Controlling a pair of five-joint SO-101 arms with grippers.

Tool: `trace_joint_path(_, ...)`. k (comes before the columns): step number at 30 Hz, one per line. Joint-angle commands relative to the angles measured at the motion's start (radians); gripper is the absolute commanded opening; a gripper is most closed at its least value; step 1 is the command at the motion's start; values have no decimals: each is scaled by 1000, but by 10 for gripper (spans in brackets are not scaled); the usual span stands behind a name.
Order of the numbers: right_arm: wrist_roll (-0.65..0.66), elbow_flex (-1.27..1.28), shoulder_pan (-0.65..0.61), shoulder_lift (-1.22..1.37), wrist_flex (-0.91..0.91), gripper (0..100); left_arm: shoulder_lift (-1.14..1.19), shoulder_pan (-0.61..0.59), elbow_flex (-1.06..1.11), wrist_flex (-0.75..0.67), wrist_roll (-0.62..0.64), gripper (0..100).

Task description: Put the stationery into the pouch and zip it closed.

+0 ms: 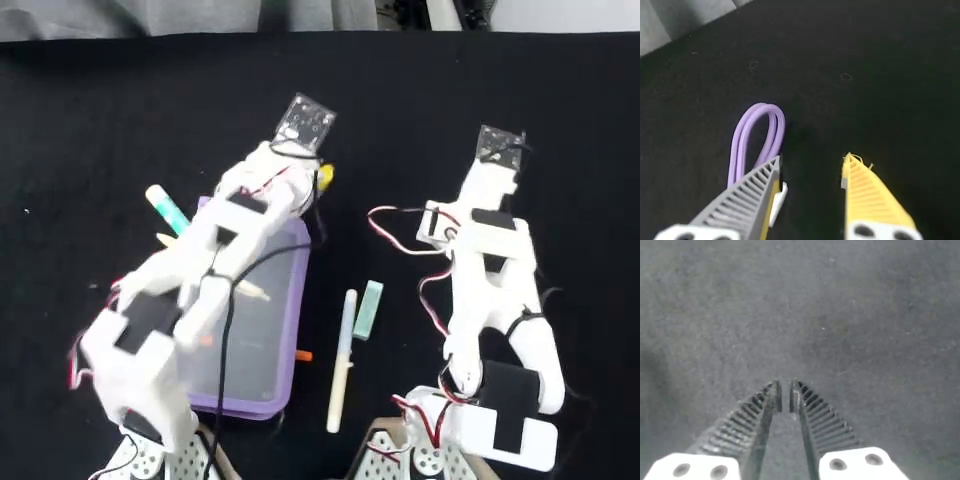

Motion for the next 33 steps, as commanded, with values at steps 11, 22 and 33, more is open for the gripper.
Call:
trace_joint_path(11, -12, -24, 9, -13, -28, 57, 138, -130, -199, -25, -21, 201)
trace_joint_path(22, -12, -21, 9, -13, -28, 57, 207, -148, -219, -26, -212, 34)
trace_joint_path(33, -12, -22, 9, -13, -28, 57, 121, -150, -191, -18, -210, 29)
